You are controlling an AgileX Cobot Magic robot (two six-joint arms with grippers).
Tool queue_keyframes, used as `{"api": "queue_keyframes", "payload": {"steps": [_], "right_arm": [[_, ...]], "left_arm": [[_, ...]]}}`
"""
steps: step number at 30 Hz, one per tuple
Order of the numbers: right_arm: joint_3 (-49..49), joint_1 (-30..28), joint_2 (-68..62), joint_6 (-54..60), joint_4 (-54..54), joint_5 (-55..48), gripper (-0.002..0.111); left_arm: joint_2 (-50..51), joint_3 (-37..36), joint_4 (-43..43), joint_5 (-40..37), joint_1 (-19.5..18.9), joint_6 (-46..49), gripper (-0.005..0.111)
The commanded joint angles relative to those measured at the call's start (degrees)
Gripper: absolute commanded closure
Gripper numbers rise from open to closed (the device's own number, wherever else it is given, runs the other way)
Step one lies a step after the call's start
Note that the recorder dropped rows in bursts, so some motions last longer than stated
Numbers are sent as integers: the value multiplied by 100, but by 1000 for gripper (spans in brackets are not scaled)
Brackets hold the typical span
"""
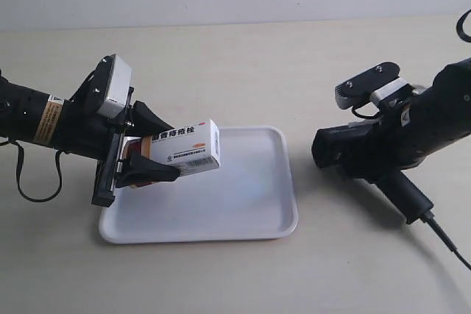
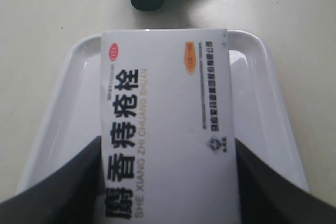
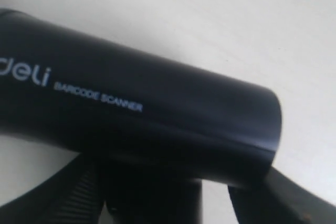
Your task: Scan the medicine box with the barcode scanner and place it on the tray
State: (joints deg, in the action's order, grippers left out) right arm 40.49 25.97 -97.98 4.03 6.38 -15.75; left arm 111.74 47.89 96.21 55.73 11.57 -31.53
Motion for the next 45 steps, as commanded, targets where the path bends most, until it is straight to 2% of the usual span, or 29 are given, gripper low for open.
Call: {"api": "queue_keyframes", "payload": {"steps": [1, 6, 10, 17, 21, 27, 37, 45], "right_arm": [[47, 7, 867, 23, 504, -600, 108], [47, 7, 1777, -165, 736, -1008, 108], [47, 7, 2009, -165, 778, -1032, 108], [47, 7, 1581, -165, 778, -982, 108], [47, 7, 1262, -165, 754, -814, 108], [47, 7, 861, -165, 712, -643, 108], [47, 7, 575, -403, 819, -179, 108], [47, 7, 575, -1015, 1550, 266, 108]], "left_arm": [[1, 26, -89, 60, 6, 28, 107], [1, 26, -89, 60, 6, 28, 107], [1, 26, -10, 60, 6, -18, 107], [1, 26, 152, -103, 28, -125, 107], [1, 26, 210, -903, 286, -461, 107], [1, 286, 373, -1389, 689, -1296, 107], [1, 335, 373, -1462, 720, -1346, 107], [1, 335, 373, -1473, 734, -1346, 107]]}}
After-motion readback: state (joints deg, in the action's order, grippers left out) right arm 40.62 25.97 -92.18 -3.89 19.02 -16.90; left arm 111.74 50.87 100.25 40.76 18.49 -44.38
